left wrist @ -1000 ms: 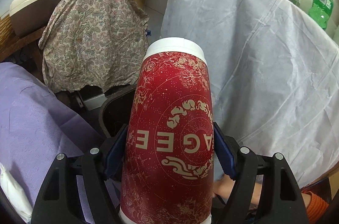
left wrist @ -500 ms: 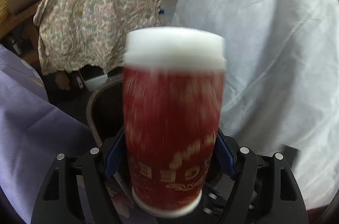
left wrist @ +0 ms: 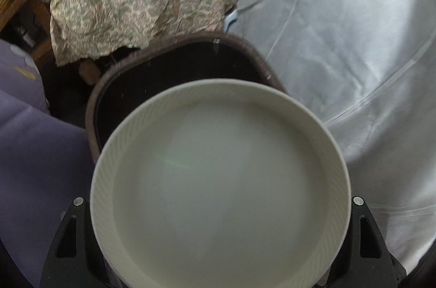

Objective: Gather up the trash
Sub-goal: 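Move both items over the bin and release them inside, then move both tools back over the table toward the remaining trash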

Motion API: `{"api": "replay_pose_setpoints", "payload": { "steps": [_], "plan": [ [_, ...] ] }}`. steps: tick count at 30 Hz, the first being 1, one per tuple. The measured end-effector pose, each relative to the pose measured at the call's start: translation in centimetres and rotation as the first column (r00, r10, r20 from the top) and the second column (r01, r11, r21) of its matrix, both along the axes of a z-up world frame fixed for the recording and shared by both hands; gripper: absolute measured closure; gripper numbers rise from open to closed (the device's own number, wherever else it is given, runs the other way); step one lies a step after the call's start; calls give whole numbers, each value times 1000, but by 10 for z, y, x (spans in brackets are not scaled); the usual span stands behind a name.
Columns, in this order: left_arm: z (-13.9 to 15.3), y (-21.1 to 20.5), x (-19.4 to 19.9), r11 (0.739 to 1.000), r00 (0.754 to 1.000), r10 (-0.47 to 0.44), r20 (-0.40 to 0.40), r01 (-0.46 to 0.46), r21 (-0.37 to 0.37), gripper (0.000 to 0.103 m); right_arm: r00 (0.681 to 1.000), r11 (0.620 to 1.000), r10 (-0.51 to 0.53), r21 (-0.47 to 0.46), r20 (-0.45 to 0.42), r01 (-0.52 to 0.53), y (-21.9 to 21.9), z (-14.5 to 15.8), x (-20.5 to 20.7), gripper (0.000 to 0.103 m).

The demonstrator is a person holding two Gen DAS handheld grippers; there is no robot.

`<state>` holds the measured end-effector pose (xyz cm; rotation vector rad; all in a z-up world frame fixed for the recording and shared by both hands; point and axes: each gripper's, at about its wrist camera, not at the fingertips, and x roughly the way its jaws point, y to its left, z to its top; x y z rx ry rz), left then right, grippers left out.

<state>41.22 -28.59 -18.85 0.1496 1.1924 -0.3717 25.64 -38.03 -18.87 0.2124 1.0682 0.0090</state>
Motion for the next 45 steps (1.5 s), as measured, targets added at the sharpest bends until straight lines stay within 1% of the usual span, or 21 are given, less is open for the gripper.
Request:
{"api": "replay_pose_setpoints", "payload": {
  "steps": [2, 4, 5, 6, 8, 9, 10, 14, 16, 20, 22, 24, 26, 28, 31, 36, 40, 41, 42, 43, 45],
  "plan": [
    [-8, 3, 3, 1000, 999, 23, -31, -23, -1, 29, 1000, 1000, 8, -13, 1, -8, 0, 0, -3, 48],
    [-14, 2, 6, 1000, 997, 29, -66, -29, 4, 28, 1000, 1000, 5, 3, 0, -5, -1, 0, -5, 48],
    [-16, 1, 6, 1000, 996, 24, -85, -23, 9, 21, 1000, 1000, 1, 8, -1, -1, -1, -1, -6, 48],
    [-18, 0, 6, 1000, 994, 17, -105, -15, 20, 19, 1000, 1000, -2, 7, 0, 2, -1, -1, -6, 48],
    [-15, -3, 4, 1000, 995, -1, -101, 4, 29, 17, 1000, 1000, -6, 5, 3, 6, -3, 0, -7, 48],
    [-12, -4, 3, 999, 996, -9, -91, 12, 34, 13, 1000, 1000, -6, 6, 4, 6, -5, 1, -8, 48],
    [-9, -5, 2, 999, 996, -12, -88, 15, 34, 12, 1000, 1000, -6, 6, 4, 6, -5, 0, -8, 48],
    [9, -6, -3, 1000, 998, -24, -65, 24, -3, 11, 1000, 1000, -11, -6, 8, 11, -5, 3, -11, 46],
    [26, -7, -8, 998, 998, -50, -49, 48, -43, 11, 1000, 1000, -15, -8, 13, 15, -6, 4, -11, 44],
    [69, -3, -25, 990, 994, -101, 36, 104, -92, 11, 999, 999, -10, -43, 35, 11, -3, 13, -15, 44],
    [95, 4, -40, 984, 983, -139, 116, 150, -95, 11, 999, 999, -2, -46, 45, 4, -2, 18, -17, 44],
    [121, 13, -58, 978, 964, -169, 203, 189, -83, 11, 998, 999, 5, -51, 61, -2, 2, 26, -18, 44],
    [145, 32, -76, 976, 942, -173, 289, 203, -78, 8, 997, 998, 12, -61, 78, -7, 7, 34, -22, 44],
    [162, 53, -87, 973, 930, -163, 330, 207, -103, 7, 995, 998, 20, -59, 99, -14, 12, 45, -25, 44],
    [177, 90, -109, 973, 918, -148, 368, 202, -114, 6, 991, 998, 38, -59, 130, -30, 23, 57, -32, 43],
    [191, 154, -147, 984, 897, -115, 426, 161, -72, 6, 973, 994, 106, -21, 206, -104, 50, 93, -36, 43],
    [196, 213, -171, 995, 884, -43, 466, 79, -59, 6, 943, 979, 195, 5, 269, -203, 88, 120, -35, 42],
    [197, 227, -178, 997, 880, -30, 474, 63, -53, 6, 935, 974, 216, 5, 282, -227, 97, 127, -35, 38],
    [198, 244, -184, 998, 875, -13, 484, 38, -42, 6, 921, 966, 245, 2, 303, -258, 108, 134, -35, 34],
    [198, 257, -190, 999, 871, -1, 491, 20, -33, 6, 912, 961, 262, -2, 315, -275, 114, 139, -36, 34],
    [194, 287, -199, 1000, 870, 25, 492, -17, -20, 6, 883, 942, 324, -27, 340, -335, 138, 152, -35, 33]
  ]
}}
